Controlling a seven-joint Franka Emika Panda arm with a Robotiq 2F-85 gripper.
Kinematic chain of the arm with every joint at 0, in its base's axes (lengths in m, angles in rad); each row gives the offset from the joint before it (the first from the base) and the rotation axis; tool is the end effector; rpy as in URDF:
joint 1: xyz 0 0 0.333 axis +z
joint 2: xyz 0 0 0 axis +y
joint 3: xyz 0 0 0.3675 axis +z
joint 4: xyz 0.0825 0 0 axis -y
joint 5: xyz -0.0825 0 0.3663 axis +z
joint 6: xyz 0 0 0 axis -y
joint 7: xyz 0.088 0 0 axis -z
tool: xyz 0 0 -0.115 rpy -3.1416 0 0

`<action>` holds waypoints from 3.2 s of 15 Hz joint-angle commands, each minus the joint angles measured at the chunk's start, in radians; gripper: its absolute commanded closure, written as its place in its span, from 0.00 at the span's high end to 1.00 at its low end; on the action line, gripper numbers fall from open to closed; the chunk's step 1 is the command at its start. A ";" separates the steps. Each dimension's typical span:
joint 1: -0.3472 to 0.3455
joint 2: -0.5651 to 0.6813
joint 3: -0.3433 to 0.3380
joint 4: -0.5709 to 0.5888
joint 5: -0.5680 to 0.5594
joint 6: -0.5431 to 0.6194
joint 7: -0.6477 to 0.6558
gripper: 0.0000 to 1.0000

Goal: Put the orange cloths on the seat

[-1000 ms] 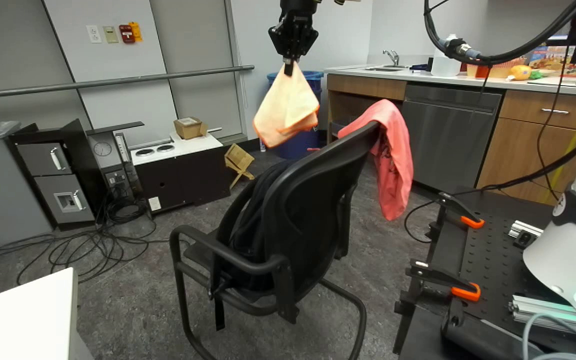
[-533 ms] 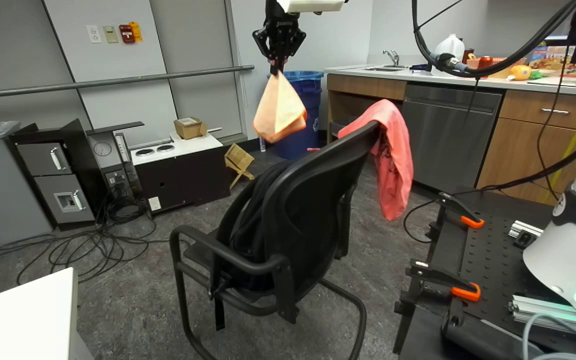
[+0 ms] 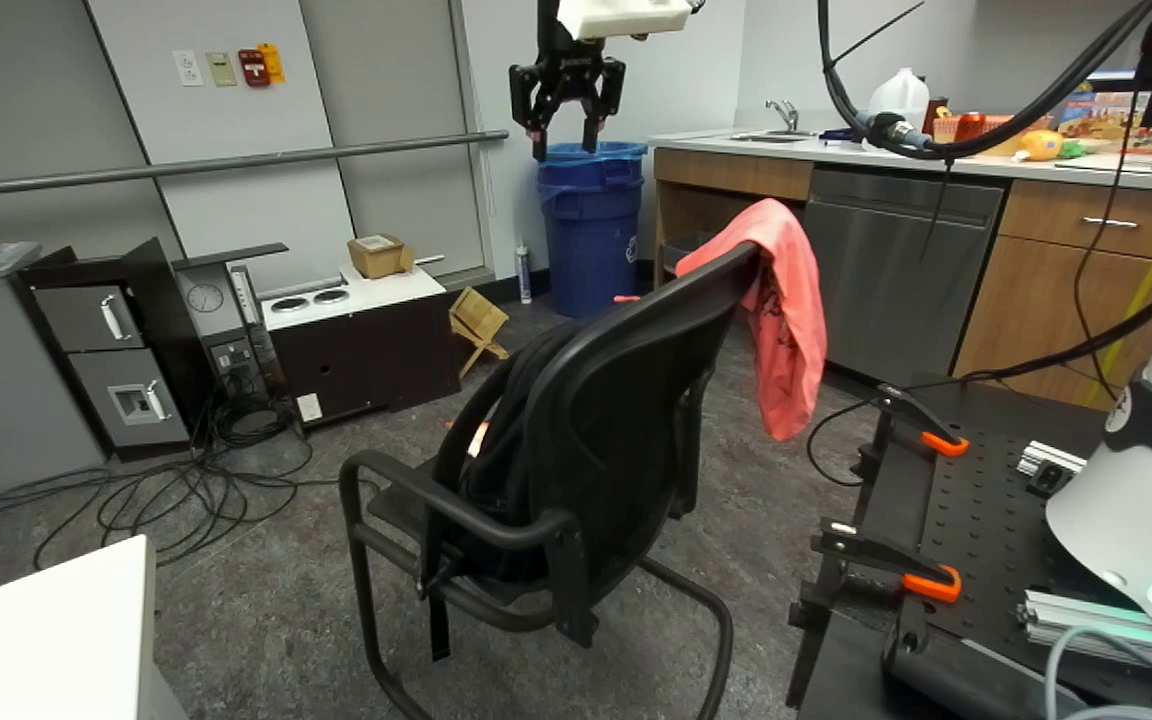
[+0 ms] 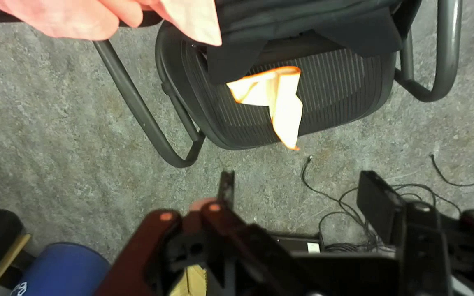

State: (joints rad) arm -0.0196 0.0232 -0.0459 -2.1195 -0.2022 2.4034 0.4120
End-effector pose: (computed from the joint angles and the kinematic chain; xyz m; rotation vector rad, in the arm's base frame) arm 0.5571 -0.0389 0.4814 2.9583 -0.5160 0.4275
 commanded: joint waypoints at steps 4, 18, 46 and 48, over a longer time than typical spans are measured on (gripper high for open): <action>-0.020 -0.117 -0.009 -0.018 0.033 -0.326 -0.228 1.00; -0.116 -0.174 -0.111 -0.133 -0.002 -0.451 -0.582 1.00; -0.149 -0.147 -0.149 -0.253 -0.036 -0.376 -0.682 0.05; -0.146 -0.156 -0.146 -0.241 -0.028 -0.374 -0.676 0.00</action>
State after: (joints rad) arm -0.1648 -0.1172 -0.1961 -2.3752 -0.2333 2.0141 -0.2491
